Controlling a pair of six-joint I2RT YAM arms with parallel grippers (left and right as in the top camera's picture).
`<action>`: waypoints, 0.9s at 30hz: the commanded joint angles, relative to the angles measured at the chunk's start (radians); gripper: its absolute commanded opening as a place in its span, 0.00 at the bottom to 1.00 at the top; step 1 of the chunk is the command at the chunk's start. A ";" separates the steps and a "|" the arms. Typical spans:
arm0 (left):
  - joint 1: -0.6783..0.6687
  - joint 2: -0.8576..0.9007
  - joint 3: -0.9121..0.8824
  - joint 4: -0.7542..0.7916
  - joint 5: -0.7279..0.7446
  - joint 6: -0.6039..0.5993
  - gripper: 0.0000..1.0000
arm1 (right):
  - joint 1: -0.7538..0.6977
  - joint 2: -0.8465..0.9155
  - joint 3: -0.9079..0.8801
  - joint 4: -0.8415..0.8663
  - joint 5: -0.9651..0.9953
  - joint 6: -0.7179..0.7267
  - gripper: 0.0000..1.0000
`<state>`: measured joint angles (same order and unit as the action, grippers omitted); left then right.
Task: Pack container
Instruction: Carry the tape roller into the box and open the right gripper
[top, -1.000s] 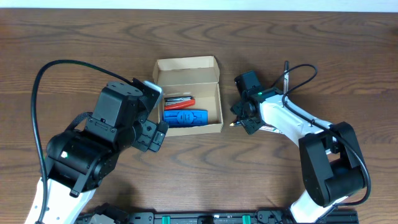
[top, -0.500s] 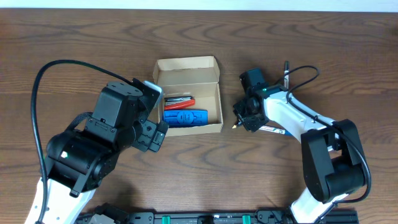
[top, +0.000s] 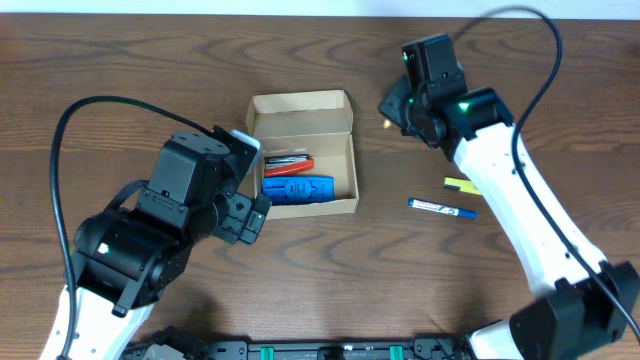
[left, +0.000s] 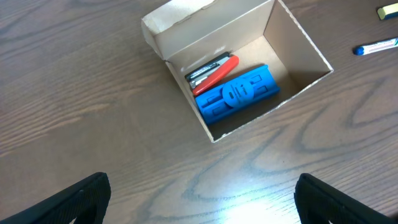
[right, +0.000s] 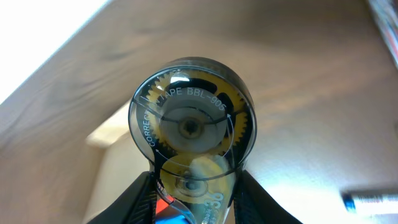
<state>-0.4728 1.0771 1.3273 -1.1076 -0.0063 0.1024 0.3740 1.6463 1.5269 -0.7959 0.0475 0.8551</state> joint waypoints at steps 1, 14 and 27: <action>0.003 0.001 0.005 -0.003 0.000 0.006 0.95 | 0.057 0.004 0.017 0.020 -0.084 -0.306 0.01; 0.003 0.001 0.005 -0.003 0.000 0.006 0.95 | 0.232 0.079 0.005 -0.052 -0.354 -1.527 0.01; 0.003 0.001 0.005 -0.003 0.000 0.006 0.95 | 0.271 0.288 0.005 -0.029 -0.404 -1.918 0.02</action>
<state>-0.4728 1.0771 1.3273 -1.1076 -0.0063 0.1024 0.6331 1.8973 1.5406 -0.8387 -0.3187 -0.9585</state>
